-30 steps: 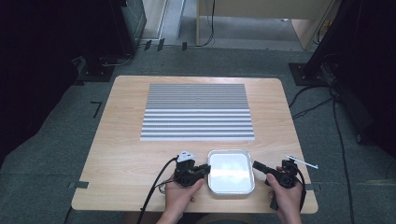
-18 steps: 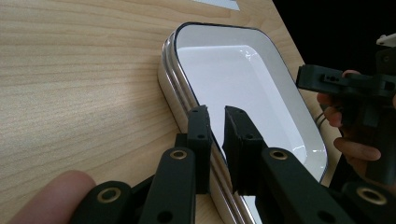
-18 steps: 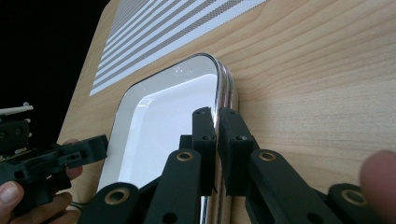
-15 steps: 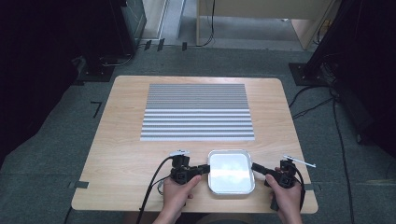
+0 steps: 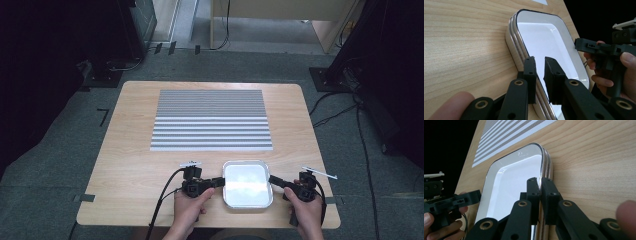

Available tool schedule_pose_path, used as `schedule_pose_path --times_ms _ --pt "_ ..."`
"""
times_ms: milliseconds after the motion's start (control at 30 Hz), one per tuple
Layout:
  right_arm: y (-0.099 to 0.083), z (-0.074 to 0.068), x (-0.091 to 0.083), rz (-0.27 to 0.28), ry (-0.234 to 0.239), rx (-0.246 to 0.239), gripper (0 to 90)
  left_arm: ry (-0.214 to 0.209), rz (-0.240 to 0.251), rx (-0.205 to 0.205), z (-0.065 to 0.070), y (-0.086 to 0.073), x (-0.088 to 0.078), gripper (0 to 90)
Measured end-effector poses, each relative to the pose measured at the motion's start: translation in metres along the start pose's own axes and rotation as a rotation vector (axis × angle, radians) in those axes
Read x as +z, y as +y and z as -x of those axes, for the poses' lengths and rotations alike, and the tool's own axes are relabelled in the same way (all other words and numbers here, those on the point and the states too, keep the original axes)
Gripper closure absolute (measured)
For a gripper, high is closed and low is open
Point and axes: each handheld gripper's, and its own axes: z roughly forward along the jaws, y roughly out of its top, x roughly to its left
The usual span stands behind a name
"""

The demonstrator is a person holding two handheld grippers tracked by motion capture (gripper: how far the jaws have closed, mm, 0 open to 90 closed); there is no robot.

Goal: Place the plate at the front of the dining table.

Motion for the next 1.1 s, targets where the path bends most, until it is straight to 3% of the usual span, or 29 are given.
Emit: schedule_pose_path --times_ms 667,1033,1100 --pt "0.000 -0.002 -0.003 0.037 -0.001 -0.003 86.1 -0.031 0.013 -0.014 0.003 0.000 -0.004 78.8" --pt "-0.001 -0.010 -0.002 0.075 0.003 -0.025 85.9 -0.010 0.051 -0.004 0.006 0.001 -0.007 76.8" --pt "-0.003 -0.013 0.001 0.084 0.032 -0.030 85.3 -0.067 0.043 -0.007 0.009 0.001 -0.005 76.9"
